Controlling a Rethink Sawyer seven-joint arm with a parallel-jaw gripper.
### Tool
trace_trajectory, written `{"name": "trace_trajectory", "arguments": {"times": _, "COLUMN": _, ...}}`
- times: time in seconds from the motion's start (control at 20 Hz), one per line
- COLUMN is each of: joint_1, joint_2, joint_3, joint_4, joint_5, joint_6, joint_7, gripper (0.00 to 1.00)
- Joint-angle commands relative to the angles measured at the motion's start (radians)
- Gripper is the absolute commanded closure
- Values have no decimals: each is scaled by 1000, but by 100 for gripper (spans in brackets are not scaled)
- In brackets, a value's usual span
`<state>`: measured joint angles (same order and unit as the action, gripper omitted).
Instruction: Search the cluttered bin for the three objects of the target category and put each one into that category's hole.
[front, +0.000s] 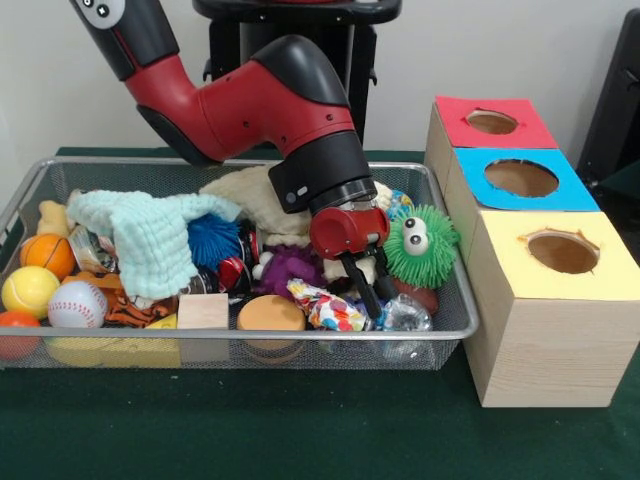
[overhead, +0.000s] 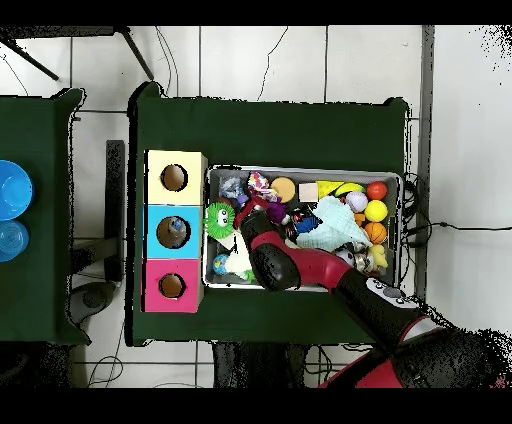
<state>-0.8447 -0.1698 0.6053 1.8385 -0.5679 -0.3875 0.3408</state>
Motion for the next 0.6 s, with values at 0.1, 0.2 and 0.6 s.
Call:
{"name": "trace_trajectory", "arguments": {"times": 0.1, "joint_1": -15, "joint_2": 158, "joint_3": 38, "joint_4": -241, "joint_5": -37, "joint_6": 270, "joint_7": 165, "gripper": 0}}
{"name": "trace_trajectory", "arguments": {"times": 0.2, "joint_1": 1, "joint_2": 150, "joint_3": 22, "joint_4": -245, "joint_5": -22, "joint_6": 280, "joint_7": 164, "gripper": 0}}
{"name": "trace_trajectory", "arguments": {"times": 0.6, "joint_1": -24, "joint_2": 173, "joint_3": 51, "joint_4": -244, "joint_5": -49, "joint_6": 292, "joint_7": 162, "gripper": 100}}
